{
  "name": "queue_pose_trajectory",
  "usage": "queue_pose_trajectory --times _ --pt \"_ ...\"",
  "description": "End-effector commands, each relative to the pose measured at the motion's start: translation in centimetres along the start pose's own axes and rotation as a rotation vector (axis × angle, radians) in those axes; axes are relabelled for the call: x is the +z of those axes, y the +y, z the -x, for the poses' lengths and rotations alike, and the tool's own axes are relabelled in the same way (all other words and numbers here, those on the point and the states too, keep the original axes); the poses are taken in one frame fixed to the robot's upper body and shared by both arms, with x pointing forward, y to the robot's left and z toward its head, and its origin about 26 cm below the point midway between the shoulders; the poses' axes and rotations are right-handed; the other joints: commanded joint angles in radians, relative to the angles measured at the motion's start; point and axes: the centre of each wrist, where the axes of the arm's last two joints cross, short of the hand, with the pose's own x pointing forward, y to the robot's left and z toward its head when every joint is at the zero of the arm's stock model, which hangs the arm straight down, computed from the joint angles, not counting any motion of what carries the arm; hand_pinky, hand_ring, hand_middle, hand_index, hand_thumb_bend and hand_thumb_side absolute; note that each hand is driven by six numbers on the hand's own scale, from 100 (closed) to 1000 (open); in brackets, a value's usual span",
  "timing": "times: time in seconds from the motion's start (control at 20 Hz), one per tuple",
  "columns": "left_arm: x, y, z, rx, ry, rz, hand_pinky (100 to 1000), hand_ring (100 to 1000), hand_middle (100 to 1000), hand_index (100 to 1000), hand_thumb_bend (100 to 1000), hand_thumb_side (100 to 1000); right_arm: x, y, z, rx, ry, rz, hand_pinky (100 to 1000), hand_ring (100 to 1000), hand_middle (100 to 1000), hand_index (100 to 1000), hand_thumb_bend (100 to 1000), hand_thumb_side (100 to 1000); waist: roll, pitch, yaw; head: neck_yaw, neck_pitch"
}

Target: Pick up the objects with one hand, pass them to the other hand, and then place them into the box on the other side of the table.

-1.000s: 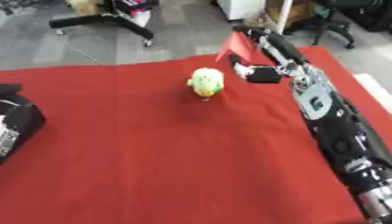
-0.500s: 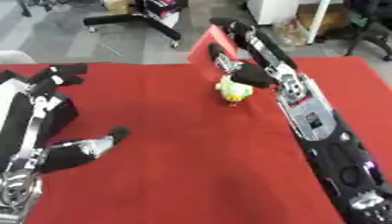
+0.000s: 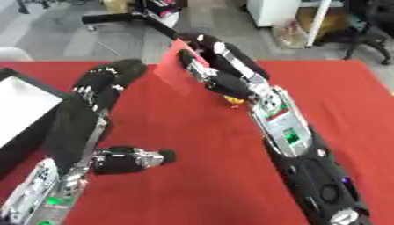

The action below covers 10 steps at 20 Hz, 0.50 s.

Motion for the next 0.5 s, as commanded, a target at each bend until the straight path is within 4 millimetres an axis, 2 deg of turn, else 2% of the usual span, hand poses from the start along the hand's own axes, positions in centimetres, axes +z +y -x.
queue_pose_trajectory --times 0.05,0.5 --pt "-1.0 -0.2 -0.7 -0.019 -0.024 -0.05 790 746 769 884 945 324 -0.5 0.2 -1.1 -0.016 -0.03 -0.008 687 396 266 859 100 674 -0.003 -0.01 -0.002 -0.005 -0.004" --pt "-1.9 -1.4 -1.1 -0.057 0.049 -0.145 769 722 746 864 882 292 -0.5 1.3 -1.3 -0.081 -0.019 -0.038 684 394 265 857 100 691 -0.014 -0.005 -0.008 -0.003 -0.008"
